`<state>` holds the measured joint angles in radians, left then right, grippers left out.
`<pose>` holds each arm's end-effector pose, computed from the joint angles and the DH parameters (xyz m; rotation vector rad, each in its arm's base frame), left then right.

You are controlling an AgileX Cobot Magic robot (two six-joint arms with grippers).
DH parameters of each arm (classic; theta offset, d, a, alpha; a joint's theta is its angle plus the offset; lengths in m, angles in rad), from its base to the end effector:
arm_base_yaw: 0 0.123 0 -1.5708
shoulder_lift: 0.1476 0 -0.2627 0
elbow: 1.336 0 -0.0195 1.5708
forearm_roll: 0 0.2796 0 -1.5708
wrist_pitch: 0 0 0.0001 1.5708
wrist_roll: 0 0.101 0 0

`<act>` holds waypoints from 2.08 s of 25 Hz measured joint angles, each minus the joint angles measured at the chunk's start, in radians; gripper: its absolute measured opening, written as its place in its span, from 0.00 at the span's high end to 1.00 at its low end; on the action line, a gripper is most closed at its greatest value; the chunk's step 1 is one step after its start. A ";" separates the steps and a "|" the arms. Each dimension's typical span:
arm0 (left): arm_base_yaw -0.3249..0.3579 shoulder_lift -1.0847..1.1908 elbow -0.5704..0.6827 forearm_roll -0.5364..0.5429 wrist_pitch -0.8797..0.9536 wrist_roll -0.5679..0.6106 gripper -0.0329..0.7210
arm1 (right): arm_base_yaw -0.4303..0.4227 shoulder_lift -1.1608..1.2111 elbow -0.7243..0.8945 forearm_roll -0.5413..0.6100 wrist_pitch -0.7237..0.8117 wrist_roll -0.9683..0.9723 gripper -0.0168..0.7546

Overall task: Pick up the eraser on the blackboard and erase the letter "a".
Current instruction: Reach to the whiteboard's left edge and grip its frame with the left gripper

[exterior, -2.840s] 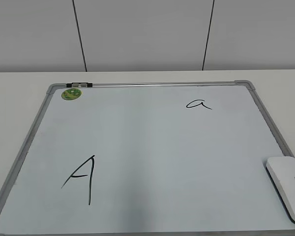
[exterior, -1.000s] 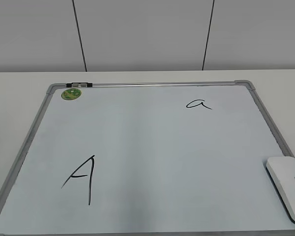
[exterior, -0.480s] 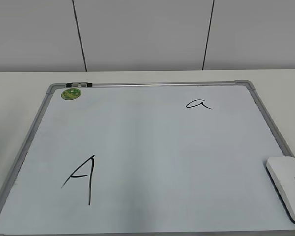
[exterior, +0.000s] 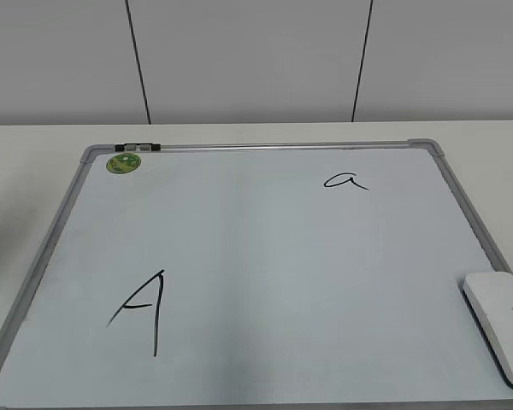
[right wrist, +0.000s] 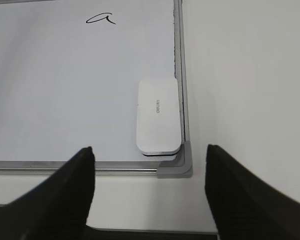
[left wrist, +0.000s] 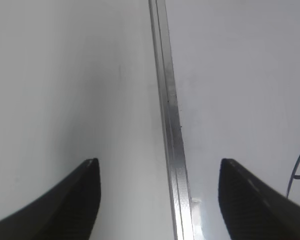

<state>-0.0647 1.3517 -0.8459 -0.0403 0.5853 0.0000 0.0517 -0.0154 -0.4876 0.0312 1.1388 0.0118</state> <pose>0.2980 -0.0216 0.2040 0.0484 2.5749 -0.0655 0.0469 0.0053 0.2767 -0.0453 2.1194 0.0755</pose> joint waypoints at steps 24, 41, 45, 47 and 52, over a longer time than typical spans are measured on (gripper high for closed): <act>0.017 0.422 -0.273 -0.122 0.245 0.174 0.25 | 0.004 0.000 0.000 0.000 0.000 0.000 0.18; 0.115 0.648 -0.474 -0.294 0.344 0.301 0.43 | 0.005 0.000 0.000 0.000 0.000 0.000 0.21; 0.126 0.713 -0.553 -0.302 0.385 0.302 0.44 | 0.005 0.000 0.000 0.000 0.000 0.000 0.22; 0.130 0.749 -0.594 -0.311 0.410 0.307 0.44 | 0.005 0.000 0.000 0.000 0.000 0.000 0.22; 0.142 0.814 -0.671 -0.333 0.465 0.318 0.51 | 0.005 0.000 0.000 0.000 0.000 0.000 0.22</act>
<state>0.0773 2.1656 -1.5164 -0.3735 1.0501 0.3181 0.0571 -0.0154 -0.4876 0.0312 1.1388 0.0118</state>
